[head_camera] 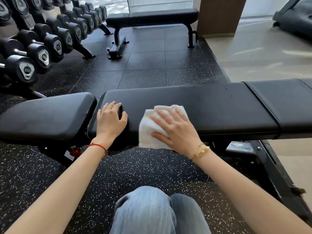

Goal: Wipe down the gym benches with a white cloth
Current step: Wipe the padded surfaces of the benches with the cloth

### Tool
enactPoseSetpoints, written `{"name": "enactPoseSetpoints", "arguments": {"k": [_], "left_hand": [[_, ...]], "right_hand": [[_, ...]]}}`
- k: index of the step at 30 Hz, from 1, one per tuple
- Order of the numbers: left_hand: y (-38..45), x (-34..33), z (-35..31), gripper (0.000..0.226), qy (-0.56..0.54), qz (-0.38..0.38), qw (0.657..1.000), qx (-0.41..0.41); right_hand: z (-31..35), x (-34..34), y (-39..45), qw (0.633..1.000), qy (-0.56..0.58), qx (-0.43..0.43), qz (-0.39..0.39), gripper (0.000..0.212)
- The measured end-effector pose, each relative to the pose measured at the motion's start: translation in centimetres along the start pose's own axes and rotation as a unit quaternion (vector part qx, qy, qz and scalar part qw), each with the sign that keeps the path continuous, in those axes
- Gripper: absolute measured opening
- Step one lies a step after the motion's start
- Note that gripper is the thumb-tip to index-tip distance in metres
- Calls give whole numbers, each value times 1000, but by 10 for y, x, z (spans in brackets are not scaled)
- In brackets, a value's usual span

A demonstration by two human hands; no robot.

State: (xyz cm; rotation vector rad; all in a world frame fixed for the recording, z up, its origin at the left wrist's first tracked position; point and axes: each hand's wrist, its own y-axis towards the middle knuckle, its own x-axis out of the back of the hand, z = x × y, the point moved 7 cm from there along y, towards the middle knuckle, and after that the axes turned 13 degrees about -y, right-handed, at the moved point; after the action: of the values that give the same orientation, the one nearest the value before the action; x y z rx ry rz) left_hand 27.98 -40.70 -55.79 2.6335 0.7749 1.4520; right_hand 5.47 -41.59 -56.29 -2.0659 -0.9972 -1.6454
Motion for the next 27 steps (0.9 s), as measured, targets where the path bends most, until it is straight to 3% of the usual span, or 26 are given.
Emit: {"name": "enactPoseSetpoints", "arguments": {"k": [4,8,10,13,17,22,25,27], "left_hand": [[1,-18,-32,45,-20,21,999,-14],[-9,-44,-61,50,-6,51,998,-40],[-11,-51,-67,51,0,52,998,-36],[-12,-56,-70,53,4,47,998,-30],[-14,-58,-70,54,2,33,999,-36],[-16,-59,-71,53,7,13,999,-39],[-16,-59,-74,53,19,9,999,-40],[-16,-59,-75,53,25,8,999,-39]], "right_hand": [[-71,-14,-19,996,25,-91,6,62],[-145,-42,-7,972,55,-217,76,56],[-140,-44,22,970,38,-216,100,58],[-103,-33,56,984,46,-147,91,58],[-84,-27,16,993,67,-76,60,58],[-172,-47,-26,977,2,-193,90,71],[-220,-65,-3,949,33,-288,126,60],[-221,-65,30,951,23,-279,129,56]]}}
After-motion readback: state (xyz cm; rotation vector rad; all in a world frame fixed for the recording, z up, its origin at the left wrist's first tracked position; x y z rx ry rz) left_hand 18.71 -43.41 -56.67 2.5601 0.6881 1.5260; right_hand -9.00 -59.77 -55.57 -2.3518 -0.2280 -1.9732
